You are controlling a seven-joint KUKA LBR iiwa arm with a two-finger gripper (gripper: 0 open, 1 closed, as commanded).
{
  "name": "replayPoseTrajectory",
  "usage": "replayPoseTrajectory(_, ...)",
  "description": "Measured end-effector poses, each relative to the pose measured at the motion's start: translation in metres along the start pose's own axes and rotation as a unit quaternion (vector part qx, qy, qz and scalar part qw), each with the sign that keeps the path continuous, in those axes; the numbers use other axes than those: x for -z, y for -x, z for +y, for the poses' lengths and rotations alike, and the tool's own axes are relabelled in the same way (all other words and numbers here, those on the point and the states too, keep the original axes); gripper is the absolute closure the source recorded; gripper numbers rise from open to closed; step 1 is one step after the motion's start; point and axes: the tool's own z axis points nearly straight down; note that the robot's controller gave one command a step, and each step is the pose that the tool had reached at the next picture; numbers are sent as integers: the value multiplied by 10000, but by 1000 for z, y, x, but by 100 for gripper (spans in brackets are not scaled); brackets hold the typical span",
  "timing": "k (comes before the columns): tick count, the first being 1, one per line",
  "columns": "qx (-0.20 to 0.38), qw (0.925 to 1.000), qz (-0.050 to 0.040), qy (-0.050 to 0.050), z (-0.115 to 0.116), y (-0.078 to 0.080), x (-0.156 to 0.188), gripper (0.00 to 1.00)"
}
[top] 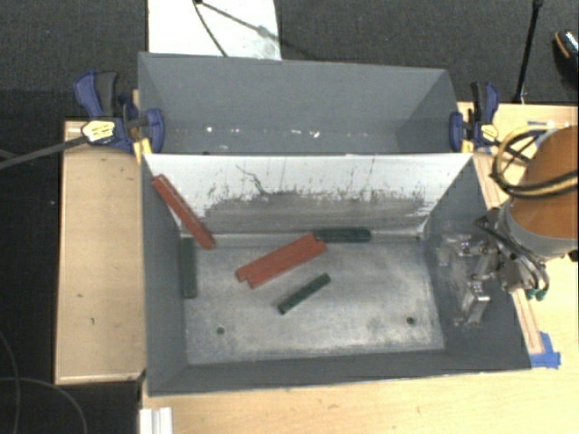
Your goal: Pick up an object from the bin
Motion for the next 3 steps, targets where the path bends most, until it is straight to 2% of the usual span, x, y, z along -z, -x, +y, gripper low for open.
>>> replayPoseTrajectory(1, -26, 10000, -10, 21, 48, 89, -62, 0)
replayPoseTrajectory(2, -295, 9996, 6, 31, 135, 78, -54, 0)
replayPoseTrajectory(3, 133, 9999, 26, 26, 229, 31, -98, 0)
